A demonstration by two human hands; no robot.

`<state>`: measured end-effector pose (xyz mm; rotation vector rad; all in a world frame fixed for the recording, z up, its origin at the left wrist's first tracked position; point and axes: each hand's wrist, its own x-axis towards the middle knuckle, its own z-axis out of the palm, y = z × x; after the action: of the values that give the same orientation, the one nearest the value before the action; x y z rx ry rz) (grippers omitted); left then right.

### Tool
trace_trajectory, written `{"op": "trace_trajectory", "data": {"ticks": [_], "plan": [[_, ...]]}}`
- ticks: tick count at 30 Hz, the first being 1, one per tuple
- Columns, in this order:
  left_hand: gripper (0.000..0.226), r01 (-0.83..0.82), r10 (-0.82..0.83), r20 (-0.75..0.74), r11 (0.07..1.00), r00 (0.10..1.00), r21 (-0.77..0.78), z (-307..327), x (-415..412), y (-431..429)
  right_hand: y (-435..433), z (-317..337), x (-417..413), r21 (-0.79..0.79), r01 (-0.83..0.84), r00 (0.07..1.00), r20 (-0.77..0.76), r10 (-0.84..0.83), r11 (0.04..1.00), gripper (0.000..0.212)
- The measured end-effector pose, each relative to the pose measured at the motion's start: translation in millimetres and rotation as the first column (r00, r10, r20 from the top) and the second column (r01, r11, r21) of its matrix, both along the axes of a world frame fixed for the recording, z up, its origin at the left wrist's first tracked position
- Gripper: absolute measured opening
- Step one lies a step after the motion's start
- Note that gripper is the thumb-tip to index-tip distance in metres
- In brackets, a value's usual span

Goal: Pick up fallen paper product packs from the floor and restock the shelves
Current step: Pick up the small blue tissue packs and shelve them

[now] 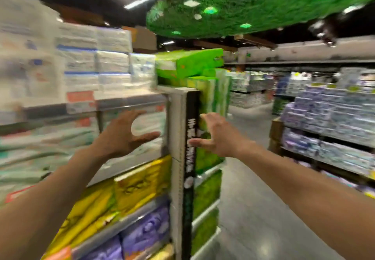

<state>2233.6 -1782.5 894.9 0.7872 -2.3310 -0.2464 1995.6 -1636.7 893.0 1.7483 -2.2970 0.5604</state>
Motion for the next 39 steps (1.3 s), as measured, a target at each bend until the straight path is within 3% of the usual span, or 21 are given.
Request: {"op": "trace_trajectory", "data": {"ticks": [6, 10, 16, 20, 24, 28, 32, 39], "plan": [[0.133, 0.289, -0.289, 0.075, 0.957, 0.954, 0.014, -32.7, -173.4, 69.8, 128.2, -27.4, -115.1, 0.1, 0.239, 0.969, 0.035, -0.243, 0.966, 0.102], [0.126, 0.486, -0.486, 0.103, 0.874, 0.868, 0.026, -45.0, -290.9, 121.6, 196.8, -47.4, -184.8, 0.139, 0.414, 0.904, 0.053, -0.424, 0.9, 0.102], [0.091, 0.745, -0.746, 0.107, 0.665, 0.658, 0.058, -64.9, -470.1, 203.2, 293.7, -70.5, -284.7, 0.142, 0.641, 0.756, 0.055, -0.653, 0.754, 0.092], [0.108, 0.884, -0.884, 0.132, 0.46, 0.447, 0.086, -76.5, -580.0, 265.5, 364.3, -86.8, -344.8, 0.127, 0.777, 0.603, 0.133, -0.787, 0.617, 0.092], [0.12, 0.956, -0.957, 0.144, 0.268, 0.25, 0.117, -103.1, -672.6, 340.8, 437.2, -110.6, -390.2, 0.142, 0.868, 0.445, 0.207, -0.872, 0.476, 0.088], [0.12, 0.97, -0.975, 0.175, 0.167, 0.136, 0.175, -135.0, -758.8, 427.2, 517.7, -138.8, -442.7, 0.161, 0.923, 0.302, 0.261, -0.917, 0.35, 0.089], [0.126, 0.966, -0.968, 0.244, 0.117, 0.059, 0.231, -166.1, -842.1, 511.8, 600.6, -162.3, -510.5, 0.189, 0.945, 0.205, 0.288, -0.935, 0.265, 0.091], [0.12, 0.937, -0.974, 0.22, 0.121, 0.048, 0.328, -172.4, -986.6, 629.8, 723.7, -158.5, -649.6, 0.228, 0.945, 0.145, 0.347, -0.927, 0.233, 0.086]]}}
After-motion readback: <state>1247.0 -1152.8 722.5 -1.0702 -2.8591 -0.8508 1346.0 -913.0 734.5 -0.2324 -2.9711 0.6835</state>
